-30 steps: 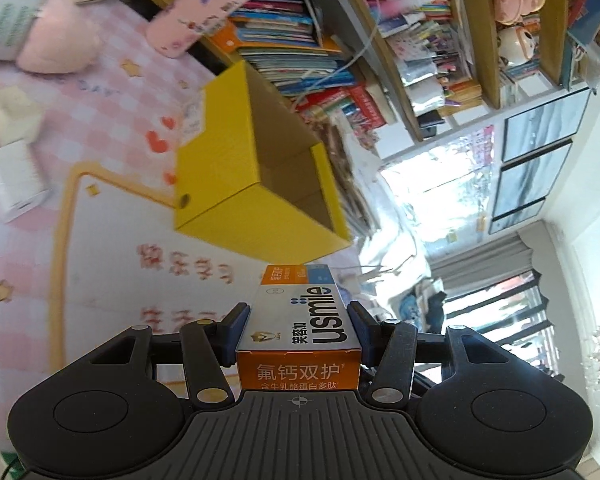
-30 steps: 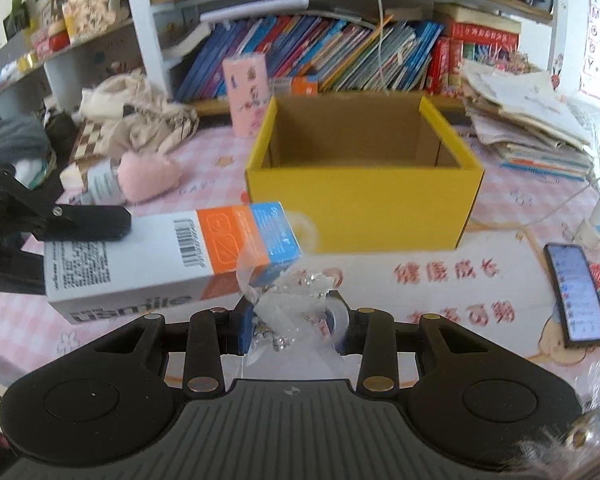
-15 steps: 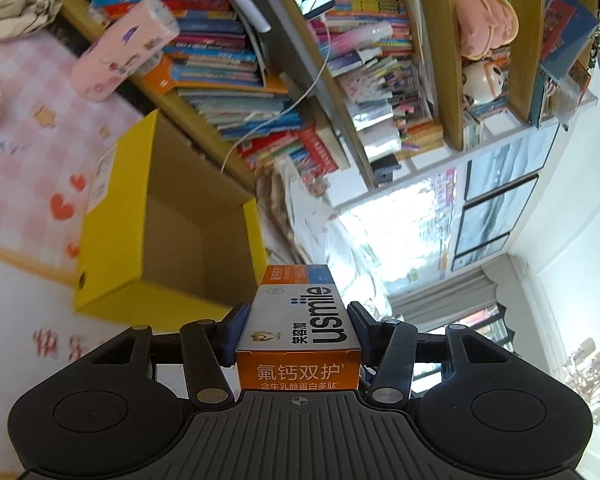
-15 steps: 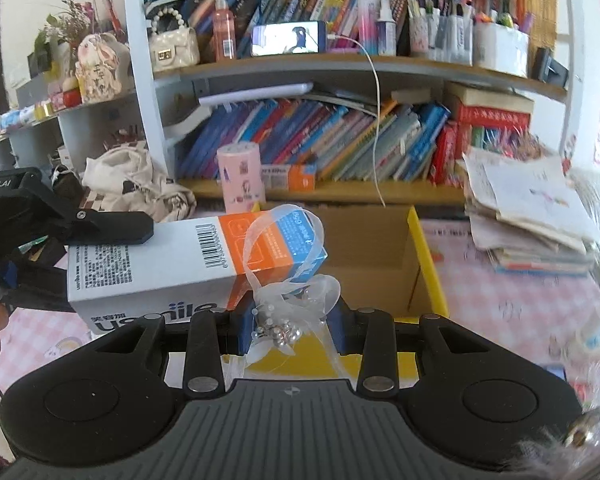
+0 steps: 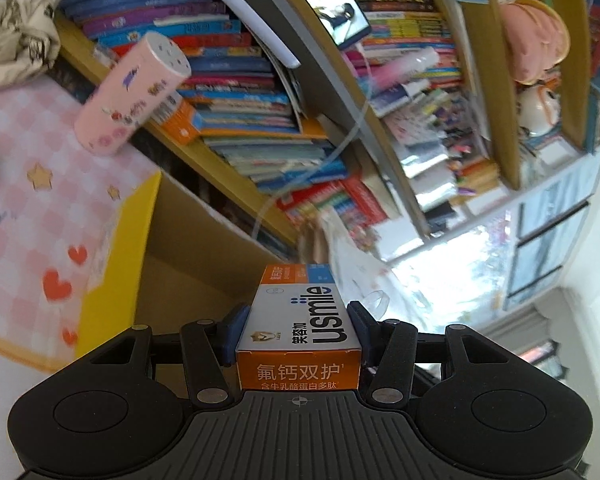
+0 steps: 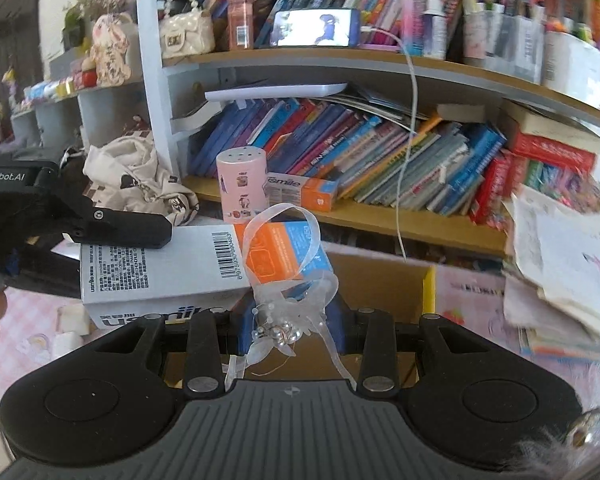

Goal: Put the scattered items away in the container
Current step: 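Lift the toothpaste box and pearl clip and carry both toward the yellow box, then lower both items into the yellow box and open both tools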

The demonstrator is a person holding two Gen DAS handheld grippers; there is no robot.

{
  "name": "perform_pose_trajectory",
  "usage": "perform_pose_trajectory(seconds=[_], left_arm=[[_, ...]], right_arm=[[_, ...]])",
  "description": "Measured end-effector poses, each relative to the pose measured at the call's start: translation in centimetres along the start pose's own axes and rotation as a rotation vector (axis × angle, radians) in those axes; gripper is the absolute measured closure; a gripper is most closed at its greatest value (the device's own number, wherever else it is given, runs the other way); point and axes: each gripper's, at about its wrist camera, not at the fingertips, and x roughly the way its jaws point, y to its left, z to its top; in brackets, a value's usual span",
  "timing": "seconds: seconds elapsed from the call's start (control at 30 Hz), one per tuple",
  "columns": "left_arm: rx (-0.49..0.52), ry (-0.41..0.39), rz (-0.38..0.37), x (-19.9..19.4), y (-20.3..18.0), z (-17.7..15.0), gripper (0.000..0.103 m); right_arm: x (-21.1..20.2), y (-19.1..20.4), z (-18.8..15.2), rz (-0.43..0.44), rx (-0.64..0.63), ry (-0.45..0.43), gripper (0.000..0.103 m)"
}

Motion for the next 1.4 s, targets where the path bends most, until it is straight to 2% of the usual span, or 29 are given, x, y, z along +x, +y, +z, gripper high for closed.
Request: perform_pose_trajectory(seconds=[0.17, 0.3, 0.4, 0.57, 0.73, 0.87, 1.17, 1.27, 1.4], left_arm=[[0.022, -0.021, 0.095, 2.6, 0.0, 1.3, 0.052], [0.063, 0.003, 0.202, 5.2, 0.6, 1.8, 0.052], [0.075, 0.041, 0.264, 7.1, 1.3, 1.7, 0.052], [0.1, 0.094, 0.364, 9.8, 1.9, 1.7, 0.052], [0.227, 0.114, 0.439, 11.6, 0.6, 1.4, 0.052], [0.35, 0.116, 0.523, 12.8, -0.2, 0.8, 0.052], [0.384, 0.106, 0.54, 13.1, -0.5, 1.0, 0.051], [0.368, 0.108, 0.533, 13.0, -0.4, 0.9, 0.05], [0.363, 0.096, 0.517, 12.7, -0.6, 0.8, 0.036]], right_arm=[[4.2, -2.1, 1.2, 0.036, -0.071, 0.041, 0.069], [8.0, -3.1, 1.6, 0.041, -0.159, 0.103, 0.069], [10.6, -3.1, 1.3, 0.039, -0.264, 0.158, 0.069], [14.6, -1.9, -0.2, 0.021, -0.538, 0.243, 0.07], [17.7, -0.8, -1.9, 0.017, -0.792, 0.324, 0.07], [19.3, -0.5, -3.0, 0.032, -0.915, 0.363, 0.069], [20.2, -1.6, -2.3, 0.088, -0.88, 0.377, 0.064], [20.2, -1.7, -2.0, 0.102, -0.864, 0.374, 0.053], [19.7, -1.9, -1.8, 0.119, -0.84, 0.359, 0.041]])
